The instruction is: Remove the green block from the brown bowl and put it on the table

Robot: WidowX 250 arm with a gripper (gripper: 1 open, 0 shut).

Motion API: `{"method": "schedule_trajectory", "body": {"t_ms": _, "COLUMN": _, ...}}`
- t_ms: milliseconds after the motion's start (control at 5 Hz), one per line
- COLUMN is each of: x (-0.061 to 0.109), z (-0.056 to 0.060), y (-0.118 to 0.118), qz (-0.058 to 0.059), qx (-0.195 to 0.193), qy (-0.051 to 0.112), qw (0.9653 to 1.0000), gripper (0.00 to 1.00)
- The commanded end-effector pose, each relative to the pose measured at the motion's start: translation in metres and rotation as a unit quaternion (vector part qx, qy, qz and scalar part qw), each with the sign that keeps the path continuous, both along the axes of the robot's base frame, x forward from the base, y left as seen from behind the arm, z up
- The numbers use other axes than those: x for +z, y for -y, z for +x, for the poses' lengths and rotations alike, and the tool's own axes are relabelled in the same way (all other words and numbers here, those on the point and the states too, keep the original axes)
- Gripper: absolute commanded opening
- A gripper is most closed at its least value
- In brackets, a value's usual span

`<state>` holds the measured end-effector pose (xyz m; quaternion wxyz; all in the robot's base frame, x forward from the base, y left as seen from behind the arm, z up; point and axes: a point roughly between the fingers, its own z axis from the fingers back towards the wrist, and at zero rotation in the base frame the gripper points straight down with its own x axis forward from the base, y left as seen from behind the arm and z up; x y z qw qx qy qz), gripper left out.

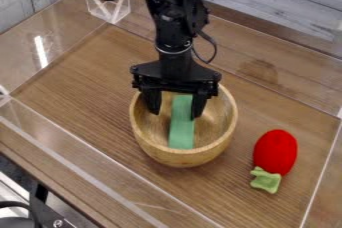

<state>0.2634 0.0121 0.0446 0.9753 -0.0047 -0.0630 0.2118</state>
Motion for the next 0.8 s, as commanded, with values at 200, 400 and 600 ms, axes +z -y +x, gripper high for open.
{"method": "schedule_trajectory", "body": {"t_ms": 200, "x": 0.002, "z": 0.005, "y": 0.004, "qz": 0.005, "qx": -0.012, "qy": 0.012, "qw": 0.9999, "gripper": 1.00}}
{"method": "schedule_trajectory", "body": {"t_ms": 400, "x": -0.006, "z": 0.004, "y": 0.006, "qz": 0.008, "qx": -0.019, "qy": 0.002, "qw": 0.9998, "gripper": 1.00}}
{"method": "schedule_trajectory", "body": {"t_ms": 600, "x": -0.014, "z": 0.004, "y": 0.007, "qz": 0.012, "qx": -0.023, "qy": -0.005, "qw": 0.9996, "gripper": 0.00}}
